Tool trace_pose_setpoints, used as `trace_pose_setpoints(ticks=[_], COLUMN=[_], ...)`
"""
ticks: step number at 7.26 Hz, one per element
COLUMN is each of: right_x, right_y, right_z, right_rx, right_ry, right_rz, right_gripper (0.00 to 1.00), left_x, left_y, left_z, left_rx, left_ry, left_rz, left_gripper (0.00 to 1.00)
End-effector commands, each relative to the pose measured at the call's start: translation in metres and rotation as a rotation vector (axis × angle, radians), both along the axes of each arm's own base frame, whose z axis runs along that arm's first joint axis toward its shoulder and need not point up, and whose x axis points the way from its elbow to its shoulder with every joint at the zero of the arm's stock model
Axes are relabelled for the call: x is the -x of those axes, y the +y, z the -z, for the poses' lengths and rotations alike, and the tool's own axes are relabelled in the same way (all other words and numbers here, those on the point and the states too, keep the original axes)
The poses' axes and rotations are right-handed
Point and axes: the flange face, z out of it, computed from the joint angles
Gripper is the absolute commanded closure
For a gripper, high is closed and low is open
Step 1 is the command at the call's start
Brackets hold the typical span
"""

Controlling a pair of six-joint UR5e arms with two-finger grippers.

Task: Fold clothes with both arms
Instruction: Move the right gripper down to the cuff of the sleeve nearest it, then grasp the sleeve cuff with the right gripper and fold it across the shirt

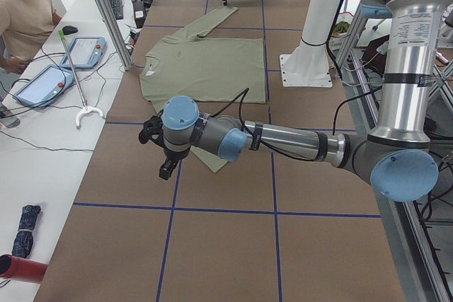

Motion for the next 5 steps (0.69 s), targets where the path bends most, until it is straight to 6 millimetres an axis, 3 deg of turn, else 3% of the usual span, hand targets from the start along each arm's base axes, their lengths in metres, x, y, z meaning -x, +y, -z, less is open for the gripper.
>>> trace_pose_setpoints(ticks=[1,3,4,5], right_x=[0.003,0.003,0.006,0.023], right_y=[-0.004,-0.003,-0.007,-0.013], right_z=[0.026,0.074,0.119,0.183], right_rx=[-0.01,-0.023,0.009,0.032], right_ry=[-0.037,-0.1,-0.136,-0.191], right_rz=[-0.014,-0.037,-0.112,-0.168], right_gripper=[1.0,1.0,1.0,1.0], left_x=[0.0,0.0,0.0,0.0], left_y=[0.0,0.0,0.0,0.001], left_z=[0.0,0.002,0.004,0.004], left_rx=[0.001,-0.001,-0.002,-0.002], left_ry=[0.002,0.005,0.007,0.007], left_rz=[0.0,0.0,0.0,0.001], left_gripper=[0.0,0.0,0.0,0.0])
